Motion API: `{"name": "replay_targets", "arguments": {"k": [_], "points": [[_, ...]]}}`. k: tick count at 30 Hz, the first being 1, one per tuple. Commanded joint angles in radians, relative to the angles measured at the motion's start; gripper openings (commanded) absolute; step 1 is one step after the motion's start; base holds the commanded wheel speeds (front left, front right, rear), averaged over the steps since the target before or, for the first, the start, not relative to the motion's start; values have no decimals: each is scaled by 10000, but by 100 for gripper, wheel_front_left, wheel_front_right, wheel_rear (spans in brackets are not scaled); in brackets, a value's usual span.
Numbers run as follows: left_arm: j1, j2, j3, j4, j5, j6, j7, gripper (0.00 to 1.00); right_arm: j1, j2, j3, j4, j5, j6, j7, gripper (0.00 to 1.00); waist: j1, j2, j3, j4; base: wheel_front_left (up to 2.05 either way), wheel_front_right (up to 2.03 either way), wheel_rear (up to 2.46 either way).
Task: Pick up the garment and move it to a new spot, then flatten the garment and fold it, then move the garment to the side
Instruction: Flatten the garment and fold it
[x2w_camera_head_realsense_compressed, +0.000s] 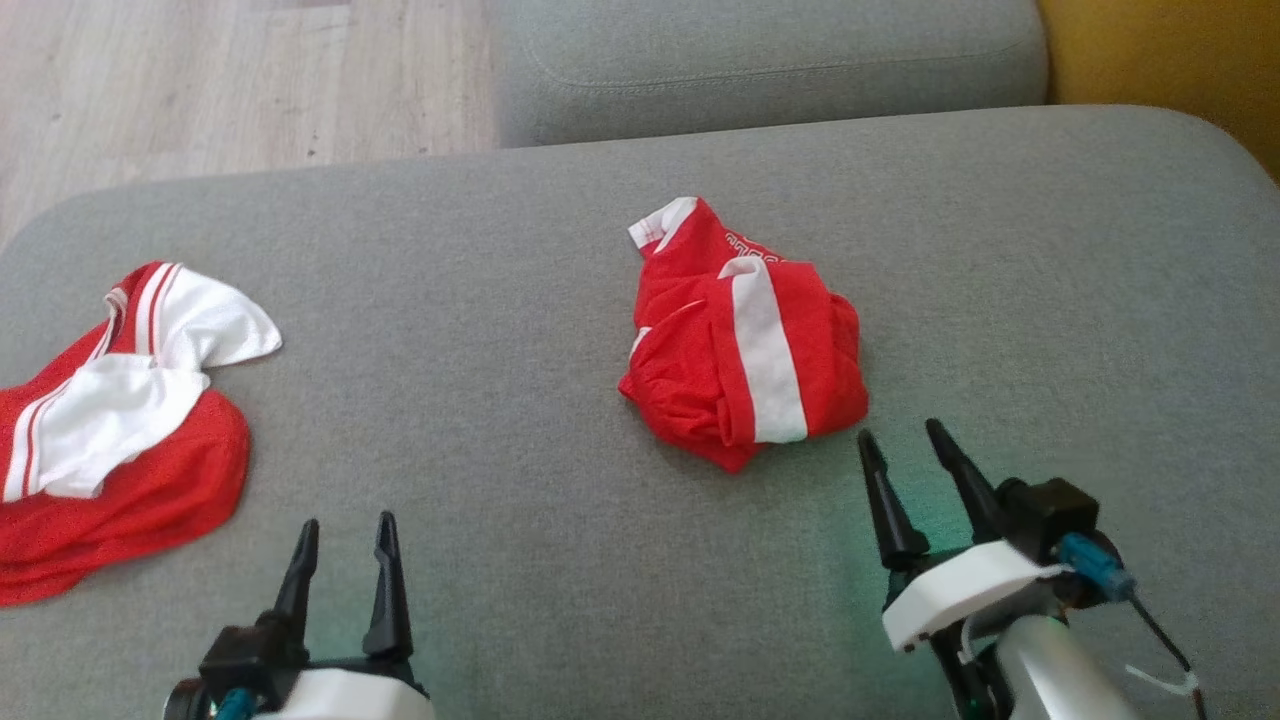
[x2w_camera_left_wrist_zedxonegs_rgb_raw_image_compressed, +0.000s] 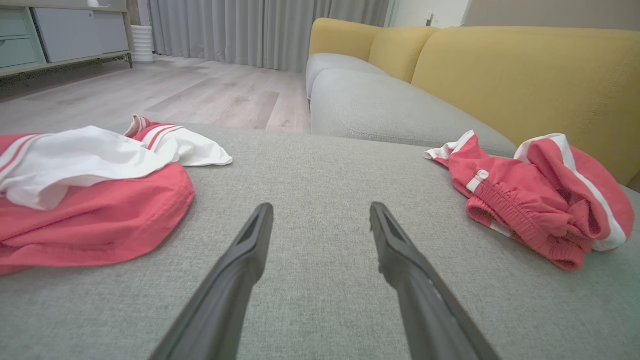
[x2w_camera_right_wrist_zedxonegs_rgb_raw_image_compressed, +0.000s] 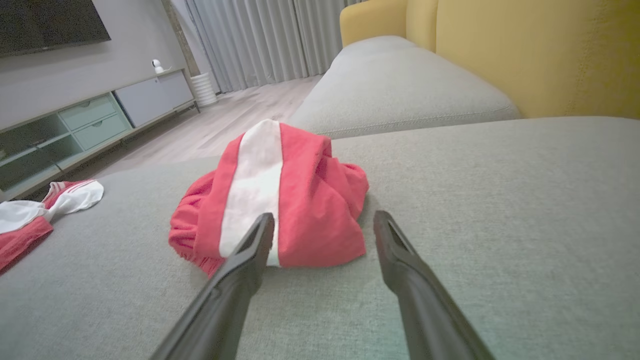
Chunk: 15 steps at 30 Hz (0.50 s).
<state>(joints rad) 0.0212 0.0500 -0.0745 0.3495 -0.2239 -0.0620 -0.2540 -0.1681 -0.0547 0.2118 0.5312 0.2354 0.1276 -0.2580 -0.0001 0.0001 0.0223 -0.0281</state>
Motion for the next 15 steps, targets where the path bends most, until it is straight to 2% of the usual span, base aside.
{"name": "replay_targets", "arguments": {"k": [1, 9, 15], "points": [[-276, 5, 156, -270, -138, 16, -78, 100, -295, 45, 404, -146, -79, 31, -38, 100, 1, -1, 45, 80, 0, 0, 0], [-527, 4, -218, -161, -283, 23, -78, 100, -1116, 45, 1226, 979, 111, 31, -38, 100, 1, -1, 542, 592, 0, 0, 0], [-741, 4, -443, -45, -355, 62, -78, 100, -1715, 45, 1333, 1692, 562, 31, -38, 100, 1, -1, 924, 1111, 0, 0, 0]]}}
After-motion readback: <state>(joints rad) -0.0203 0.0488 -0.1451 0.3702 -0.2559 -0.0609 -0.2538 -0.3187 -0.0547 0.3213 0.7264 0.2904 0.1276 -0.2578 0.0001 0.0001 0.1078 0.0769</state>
